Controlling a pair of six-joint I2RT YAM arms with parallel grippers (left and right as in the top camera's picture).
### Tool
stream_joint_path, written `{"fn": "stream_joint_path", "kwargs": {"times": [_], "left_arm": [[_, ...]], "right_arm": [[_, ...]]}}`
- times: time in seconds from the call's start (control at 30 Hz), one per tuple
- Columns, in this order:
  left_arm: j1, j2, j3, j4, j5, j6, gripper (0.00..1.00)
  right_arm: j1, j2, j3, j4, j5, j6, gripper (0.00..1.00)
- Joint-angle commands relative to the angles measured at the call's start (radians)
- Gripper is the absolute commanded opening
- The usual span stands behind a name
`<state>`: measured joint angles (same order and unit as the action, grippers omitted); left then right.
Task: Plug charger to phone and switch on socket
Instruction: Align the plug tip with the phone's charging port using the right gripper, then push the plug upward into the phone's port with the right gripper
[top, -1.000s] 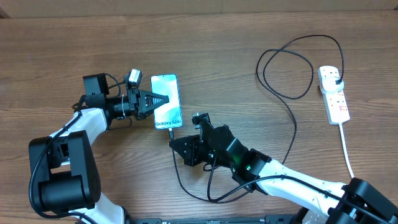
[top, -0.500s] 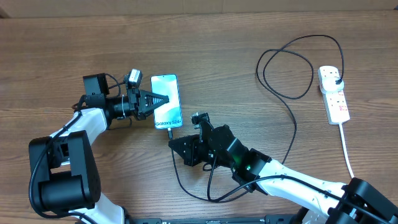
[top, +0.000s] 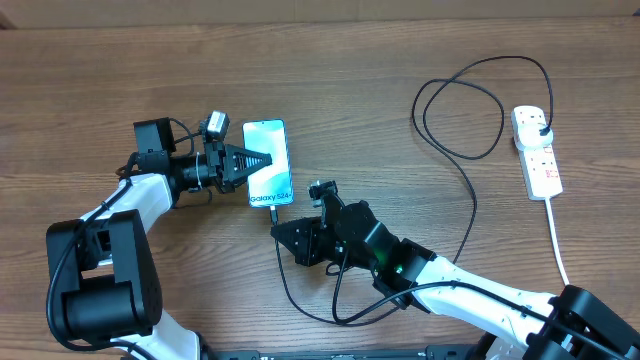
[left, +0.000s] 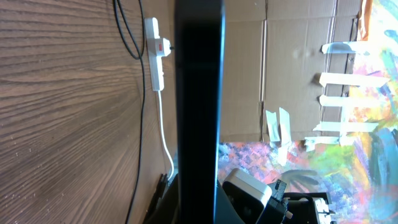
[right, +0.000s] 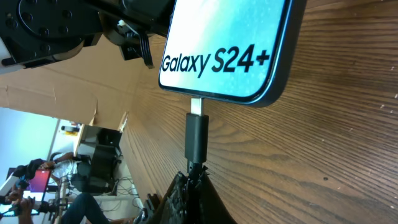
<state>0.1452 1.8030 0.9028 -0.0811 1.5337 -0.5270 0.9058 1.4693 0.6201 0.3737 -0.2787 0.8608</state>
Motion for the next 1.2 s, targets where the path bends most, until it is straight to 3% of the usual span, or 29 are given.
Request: {"fn": "stream_joint_path", "kwargs": {"times": [0.0,1.17], "left_arm": [[-0.005,0.009,0.002,0.003,0.047,-0.020,0.04],[-0.015,0.009,0.002,0.008,0.034,-0.020,0.04]], "right_arm": [[0.006,0.013,-0.006,0.006,0.001,0.007,0.04],[0.006,0.013,-0.006,0.000,-0.040,0.007,0.04]]}}
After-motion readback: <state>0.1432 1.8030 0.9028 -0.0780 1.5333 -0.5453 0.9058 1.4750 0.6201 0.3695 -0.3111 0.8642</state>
